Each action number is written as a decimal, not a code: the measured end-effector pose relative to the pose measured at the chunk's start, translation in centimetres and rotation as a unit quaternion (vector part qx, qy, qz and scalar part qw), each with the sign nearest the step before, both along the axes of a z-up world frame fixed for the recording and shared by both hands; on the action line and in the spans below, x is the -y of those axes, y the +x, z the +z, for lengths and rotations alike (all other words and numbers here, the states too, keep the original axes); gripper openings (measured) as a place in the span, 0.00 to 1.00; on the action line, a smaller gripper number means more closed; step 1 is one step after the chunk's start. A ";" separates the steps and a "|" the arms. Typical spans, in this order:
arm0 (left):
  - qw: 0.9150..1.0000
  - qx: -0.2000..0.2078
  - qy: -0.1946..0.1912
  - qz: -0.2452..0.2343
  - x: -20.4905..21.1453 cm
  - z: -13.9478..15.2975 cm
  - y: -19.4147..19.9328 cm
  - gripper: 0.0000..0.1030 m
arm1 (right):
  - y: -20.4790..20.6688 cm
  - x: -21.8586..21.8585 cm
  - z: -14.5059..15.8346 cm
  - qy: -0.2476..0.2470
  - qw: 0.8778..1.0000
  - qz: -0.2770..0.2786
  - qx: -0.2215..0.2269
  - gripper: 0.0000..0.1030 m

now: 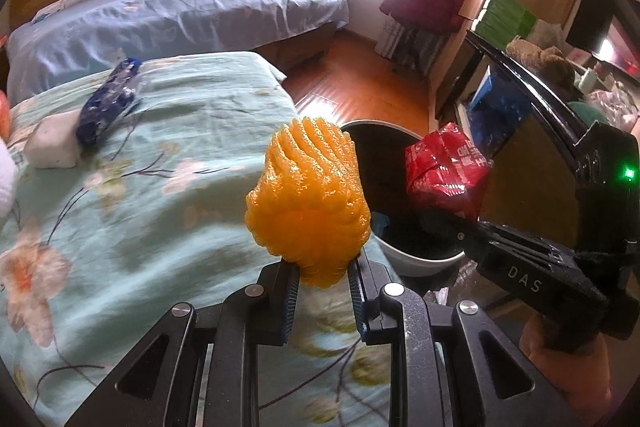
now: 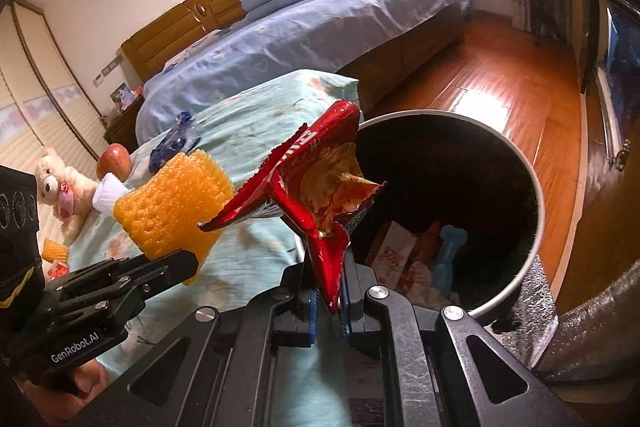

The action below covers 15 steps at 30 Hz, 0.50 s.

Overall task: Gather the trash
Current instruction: 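Carry the red chip bag and orange foam net over the bin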

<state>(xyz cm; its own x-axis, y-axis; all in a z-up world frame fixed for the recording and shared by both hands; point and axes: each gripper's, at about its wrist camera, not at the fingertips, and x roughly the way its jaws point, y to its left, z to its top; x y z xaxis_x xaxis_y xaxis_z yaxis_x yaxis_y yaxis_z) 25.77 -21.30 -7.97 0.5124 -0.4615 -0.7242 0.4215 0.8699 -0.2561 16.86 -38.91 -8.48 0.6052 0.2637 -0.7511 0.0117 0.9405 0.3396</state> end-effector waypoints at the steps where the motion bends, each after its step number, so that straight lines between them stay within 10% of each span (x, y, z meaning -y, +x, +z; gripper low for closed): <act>1: 1.000 0.000 0.001 -0.002 0.3 0.0 0.1 0.21 | 0.0 0.3 -0.1 0.000 1.000 -0.002 -0.001 0.08; 15: 1.000 0.000 0.015 -0.025 4.0 -0.2 1.2 0.21 | 0.7 3.5 -0.6 0.002 1.000 -0.029 -0.007 0.08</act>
